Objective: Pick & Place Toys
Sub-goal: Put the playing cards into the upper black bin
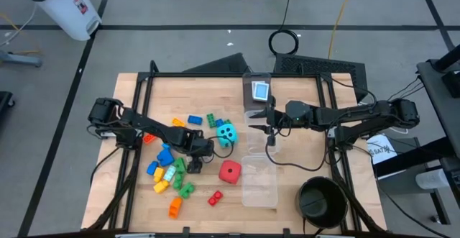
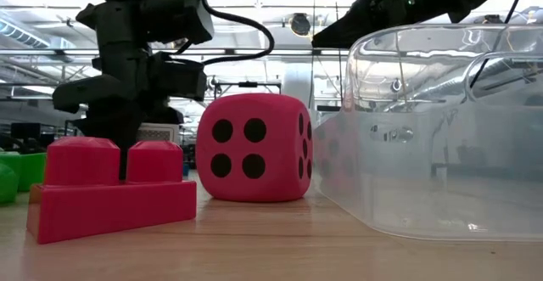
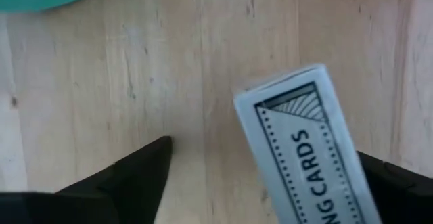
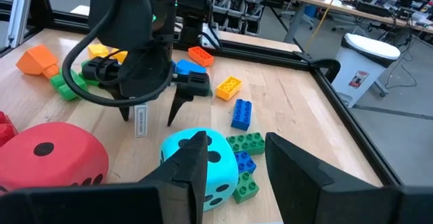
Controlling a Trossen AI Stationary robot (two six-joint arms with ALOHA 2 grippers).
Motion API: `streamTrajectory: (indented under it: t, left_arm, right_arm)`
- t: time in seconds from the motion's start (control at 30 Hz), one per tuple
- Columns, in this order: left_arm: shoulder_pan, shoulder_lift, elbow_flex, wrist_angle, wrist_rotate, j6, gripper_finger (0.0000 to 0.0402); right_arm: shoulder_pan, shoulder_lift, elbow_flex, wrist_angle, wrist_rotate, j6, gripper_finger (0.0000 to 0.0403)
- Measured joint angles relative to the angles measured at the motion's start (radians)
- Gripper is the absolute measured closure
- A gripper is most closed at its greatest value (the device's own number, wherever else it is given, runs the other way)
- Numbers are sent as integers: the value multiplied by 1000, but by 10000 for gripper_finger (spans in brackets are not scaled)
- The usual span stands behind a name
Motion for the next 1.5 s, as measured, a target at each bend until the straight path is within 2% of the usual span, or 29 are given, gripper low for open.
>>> streamTrajectory:
  t: [0.2, 0.43, 0.63, 0.87, 1.07, 1.27, 1.37, 1.5]
  left_arm:
    - [2, -6, -1, -28, 34, -78, 183]
    - [1, -9, 3, -42, 9, -102, 332]
    - [3, -72, 57, -104, -40, -134, 336]
    - [4, -106, 169, -96, -107, -90, 336]
    - [4, -103, 263, -57, -140, 23, 336]
    - [4, -105, 308, -50, -189, 82, 336]
    - [5, -104, 309, -46, -192, 88, 336]
    - [8, -104, 310, -45, -192, 87, 336]
  right_arm:
    - [0, 0, 0, 0, 1, -1, 284]
    - [1, 0, 0, 1, 1, 0, 284]
    - [2, 37, 0, 55, 0, 50, 284]
    - [2, 176, 0, 233, -24, 106, 275]
    - [6, 299, 16, 387, -159, 192, 219]
    - [51, 399, 90, 388, -160, 152, 168]
    - [75, 440, 124, 382, -160, 118, 168]
    - [86, 493, 165, 390, -158, 102, 190]
